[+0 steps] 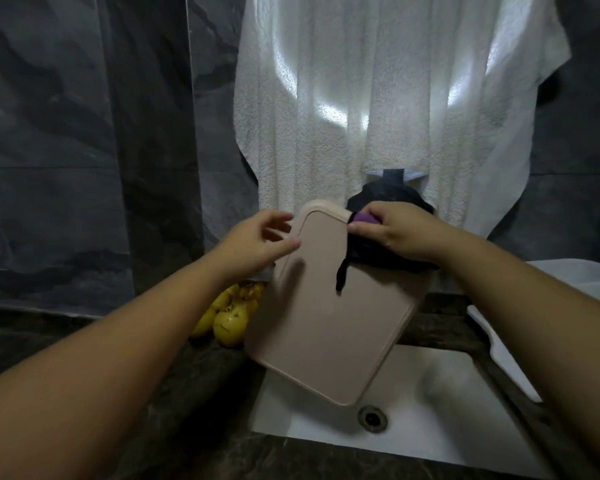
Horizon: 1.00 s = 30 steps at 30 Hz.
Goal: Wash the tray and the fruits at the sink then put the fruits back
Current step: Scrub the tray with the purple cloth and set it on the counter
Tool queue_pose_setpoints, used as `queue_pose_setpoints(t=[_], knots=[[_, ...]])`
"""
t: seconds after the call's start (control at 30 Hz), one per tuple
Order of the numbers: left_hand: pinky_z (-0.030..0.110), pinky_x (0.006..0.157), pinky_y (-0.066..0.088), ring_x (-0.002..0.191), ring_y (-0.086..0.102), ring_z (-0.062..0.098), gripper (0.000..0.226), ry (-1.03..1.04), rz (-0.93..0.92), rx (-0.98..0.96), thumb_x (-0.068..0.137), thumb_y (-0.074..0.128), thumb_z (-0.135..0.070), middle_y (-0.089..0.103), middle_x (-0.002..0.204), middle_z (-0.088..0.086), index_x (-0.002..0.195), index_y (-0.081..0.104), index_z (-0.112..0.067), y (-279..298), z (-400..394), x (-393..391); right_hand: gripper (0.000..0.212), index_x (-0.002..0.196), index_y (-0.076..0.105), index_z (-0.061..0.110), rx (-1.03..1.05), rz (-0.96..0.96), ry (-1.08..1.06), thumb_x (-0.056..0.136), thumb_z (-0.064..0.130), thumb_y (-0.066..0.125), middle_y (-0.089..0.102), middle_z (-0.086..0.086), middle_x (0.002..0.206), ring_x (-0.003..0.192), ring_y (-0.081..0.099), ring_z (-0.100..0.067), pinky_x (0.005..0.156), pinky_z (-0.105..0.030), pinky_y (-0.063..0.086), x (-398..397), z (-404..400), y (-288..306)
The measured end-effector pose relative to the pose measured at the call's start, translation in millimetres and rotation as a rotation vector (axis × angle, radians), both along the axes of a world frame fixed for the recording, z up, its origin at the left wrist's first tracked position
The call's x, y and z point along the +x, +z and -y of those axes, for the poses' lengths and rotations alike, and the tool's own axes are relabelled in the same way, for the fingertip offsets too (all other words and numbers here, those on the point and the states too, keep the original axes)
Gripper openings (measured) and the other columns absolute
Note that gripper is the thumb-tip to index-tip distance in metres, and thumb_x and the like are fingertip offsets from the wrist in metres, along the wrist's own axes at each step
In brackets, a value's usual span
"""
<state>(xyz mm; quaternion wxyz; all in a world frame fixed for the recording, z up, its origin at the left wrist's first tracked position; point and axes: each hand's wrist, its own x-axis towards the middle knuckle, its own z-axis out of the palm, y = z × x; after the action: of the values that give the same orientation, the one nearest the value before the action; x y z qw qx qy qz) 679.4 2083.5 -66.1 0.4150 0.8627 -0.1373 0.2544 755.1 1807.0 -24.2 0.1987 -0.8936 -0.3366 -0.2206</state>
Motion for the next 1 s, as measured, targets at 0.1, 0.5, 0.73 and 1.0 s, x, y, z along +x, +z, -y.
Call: queue_pose_setpoints(t=[0.1, 0.5, 0.73, 1.0], knots=[[0.014, 0.088, 0.047, 0.106, 0.060, 0.000, 0.064, -0.039, 0.077, 0.210, 0.084, 0.086, -0.038, 0.061, 0.119, -0.017, 0.140, 0.056, -0.030, 26.2, 35.5, 7.7, 0.043, 0.095, 0.062, 0.029, -0.194, 0.074, 0.000, 0.091, 0.071, 0.052, 0.063, 0.006, 0.083, 0.077, 0.056, -0.012, 0.062, -0.033, 0.037, -11.3, -9.7, 17.1], [0.028, 0.061, 0.035, 0.082, 0.052, 0.017, 0.034, 0.126, -0.020, 0.673, 0.095, 0.071, -0.049, 0.054, 0.091, -0.004, 0.098, 0.052, -0.021, 12.1, 52.2, 20.2, 0.041, 0.080, 0.053, 0.031, -0.359, 0.039, -0.050, 0.089, 0.070, 0.058, 0.057, 0.008, 0.076, 0.068, 0.051, -0.009, 0.057, -0.031, 0.032, -12.3, 29.3, -2.4], [0.024, 0.062, 0.038, 0.080, 0.053, 0.017, 0.035, 0.076, -0.090, 0.515, 0.096, 0.067, -0.051, 0.056, 0.087, -0.004, 0.095, 0.054, -0.019, -6.9, 48.1, 23.5, 0.039, 0.082, 0.057, 0.029, -0.091, 0.000, -0.006, 0.084, 0.067, 0.067, 0.060, 0.008, 0.075, 0.068, 0.054, -0.011, 0.058, -0.032, 0.038, -6.6, 24.5, -18.4], [0.037, 0.075, 0.051, 0.087, 0.062, 0.018, 0.032, -0.030, -0.206, 0.279, 0.101, 0.064, -0.042, 0.067, 0.102, 0.007, 0.113, 0.057, -0.014, -31.0, 43.7, 22.0, 0.041, 0.080, 0.057, 0.028, 0.084, -0.048, 0.032, 0.083, 0.067, 0.068, 0.060, 0.009, 0.075, 0.065, 0.053, -0.004, 0.057, -0.027, 0.035, 1.7, 4.3, -31.2]])
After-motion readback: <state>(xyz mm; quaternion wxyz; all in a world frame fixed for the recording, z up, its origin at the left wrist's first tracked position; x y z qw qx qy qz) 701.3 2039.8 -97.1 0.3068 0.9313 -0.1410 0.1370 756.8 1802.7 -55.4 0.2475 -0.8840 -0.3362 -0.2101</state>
